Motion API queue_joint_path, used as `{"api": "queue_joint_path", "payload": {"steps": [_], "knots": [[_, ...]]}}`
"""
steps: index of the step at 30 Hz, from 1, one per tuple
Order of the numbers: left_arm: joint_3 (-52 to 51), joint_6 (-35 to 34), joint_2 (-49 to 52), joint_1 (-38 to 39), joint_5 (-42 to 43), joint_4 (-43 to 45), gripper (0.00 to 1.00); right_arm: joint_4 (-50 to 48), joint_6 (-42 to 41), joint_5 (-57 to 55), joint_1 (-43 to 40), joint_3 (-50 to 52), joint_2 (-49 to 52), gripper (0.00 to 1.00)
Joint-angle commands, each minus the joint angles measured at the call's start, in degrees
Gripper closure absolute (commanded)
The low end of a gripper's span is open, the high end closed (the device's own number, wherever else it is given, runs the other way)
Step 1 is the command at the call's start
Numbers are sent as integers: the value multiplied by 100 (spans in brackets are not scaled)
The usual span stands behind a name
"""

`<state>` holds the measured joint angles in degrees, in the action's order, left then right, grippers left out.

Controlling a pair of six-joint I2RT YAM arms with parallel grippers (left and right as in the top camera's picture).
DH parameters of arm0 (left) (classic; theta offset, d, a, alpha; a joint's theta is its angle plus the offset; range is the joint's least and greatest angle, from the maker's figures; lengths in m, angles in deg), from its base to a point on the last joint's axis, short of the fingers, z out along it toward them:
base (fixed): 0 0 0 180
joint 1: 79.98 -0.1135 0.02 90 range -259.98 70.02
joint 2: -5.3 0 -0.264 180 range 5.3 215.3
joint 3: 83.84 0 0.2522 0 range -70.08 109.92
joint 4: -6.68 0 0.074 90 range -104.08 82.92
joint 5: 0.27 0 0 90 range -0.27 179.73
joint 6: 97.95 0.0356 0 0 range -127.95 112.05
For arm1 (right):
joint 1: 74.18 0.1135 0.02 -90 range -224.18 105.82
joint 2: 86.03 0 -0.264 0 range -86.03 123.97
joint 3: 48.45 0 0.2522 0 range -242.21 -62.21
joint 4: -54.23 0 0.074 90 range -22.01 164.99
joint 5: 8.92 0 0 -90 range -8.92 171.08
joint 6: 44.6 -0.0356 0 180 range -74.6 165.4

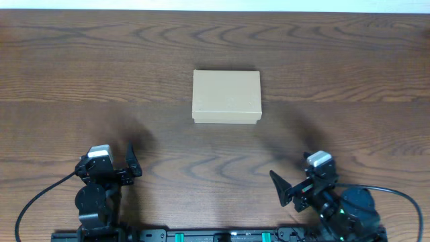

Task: Pack container

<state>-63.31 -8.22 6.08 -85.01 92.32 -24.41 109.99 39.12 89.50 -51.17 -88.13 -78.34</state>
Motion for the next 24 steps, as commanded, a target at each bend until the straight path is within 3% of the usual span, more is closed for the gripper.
{"api": "queue_joint_path", "payload": {"steps": [1, 8, 24], "knots": [[-146, -101, -48, 22, -22, -15, 5, -144, 0, -70, 177, 374, -240, 1], [-146, -101, -48, 24, -22, -15, 5, -170, -55, -48, 323, 977, -728, 1], [-146, -101, -48, 22, -22, -15, 5, -168, -50, -72, 332, 1661, -739, 1]]}}
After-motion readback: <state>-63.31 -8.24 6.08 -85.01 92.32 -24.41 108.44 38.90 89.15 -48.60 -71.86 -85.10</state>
